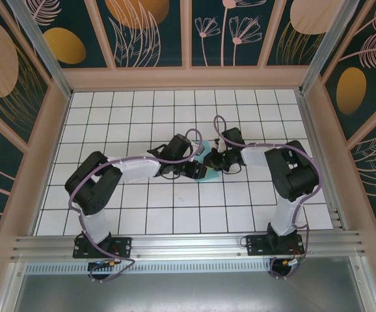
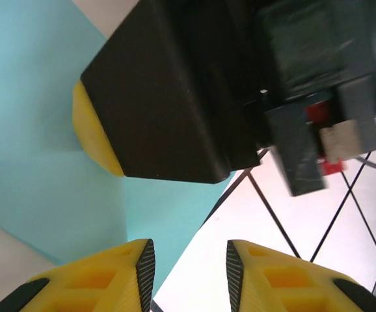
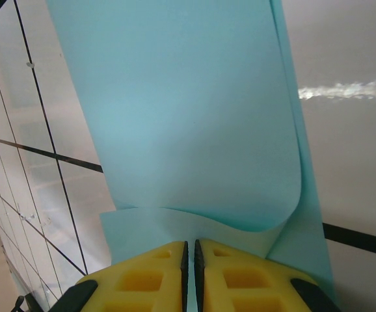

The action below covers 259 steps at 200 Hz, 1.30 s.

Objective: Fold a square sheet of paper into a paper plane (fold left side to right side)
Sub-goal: Fold the triangle a second time at the center of the table.

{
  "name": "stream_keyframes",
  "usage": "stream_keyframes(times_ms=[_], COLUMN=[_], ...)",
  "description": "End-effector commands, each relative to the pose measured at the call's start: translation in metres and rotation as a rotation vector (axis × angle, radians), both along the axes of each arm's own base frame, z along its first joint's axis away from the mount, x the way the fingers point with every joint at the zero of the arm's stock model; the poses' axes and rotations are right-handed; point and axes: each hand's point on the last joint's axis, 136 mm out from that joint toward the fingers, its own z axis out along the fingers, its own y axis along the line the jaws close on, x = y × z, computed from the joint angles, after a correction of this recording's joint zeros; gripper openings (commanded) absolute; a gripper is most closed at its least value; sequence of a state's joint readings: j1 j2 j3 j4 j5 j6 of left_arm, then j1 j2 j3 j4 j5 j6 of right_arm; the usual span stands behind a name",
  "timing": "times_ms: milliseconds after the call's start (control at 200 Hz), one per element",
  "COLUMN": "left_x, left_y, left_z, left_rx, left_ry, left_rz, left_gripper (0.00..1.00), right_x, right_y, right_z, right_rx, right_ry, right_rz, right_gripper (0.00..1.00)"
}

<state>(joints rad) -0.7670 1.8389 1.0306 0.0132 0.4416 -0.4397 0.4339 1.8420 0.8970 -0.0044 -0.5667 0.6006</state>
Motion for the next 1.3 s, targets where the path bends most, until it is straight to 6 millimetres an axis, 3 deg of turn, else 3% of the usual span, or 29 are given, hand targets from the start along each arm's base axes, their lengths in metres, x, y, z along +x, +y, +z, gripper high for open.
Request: stream_keyframes(times_ms=[0,215,691,1011,1056,1181,1291], left_x=[-0.002,-0.009,-0.020,-0.043,-0.052,-0.050,-0.039], left_y=[-0.007,-0.002,0.010,0.011,0.019,0.020,0.011], left_z=[-0.008,-0.028,-0.047,-0.051,-0.059,-0.050,-0.022], left_rx=[-0.003,0.032,0.086,0.119,0.141,0.130,0.077], left_ry=[0.018,0.052,0.085,0.087,0.107,0.084,0.031], left_rz=[-0.019,-0.023,-0.030,-0.109,-0.112,-0.092,-0.075], left_gripper=[0.37,0.37,0.36,0.36,0.36,0.37,0.40], right_x=[-0.019,-0.019,-0.019,-0.018,-0.018,-0.019,-0.019], right_y=[-0.016,-0.017,-0.017,-0.017,-0.017,-0.016,-0.016], right_z=[-0.033,-0.034,-0.035,-0.035,-0.035,-0.034,-0.034], right_rx=[-0.109,-0.114,-0.120,-0.123,-0.122,-0.120,-0.120], right_ry=[0.084,0.086,0.089,0.090,0.090,0.091,0.091], right_rz=[0.000,0.002,0.004,0.004,0.004,0.005,0.006], right_gripper=[0.16,0.16,0.16,0.16,0.16,0.16,0.16])
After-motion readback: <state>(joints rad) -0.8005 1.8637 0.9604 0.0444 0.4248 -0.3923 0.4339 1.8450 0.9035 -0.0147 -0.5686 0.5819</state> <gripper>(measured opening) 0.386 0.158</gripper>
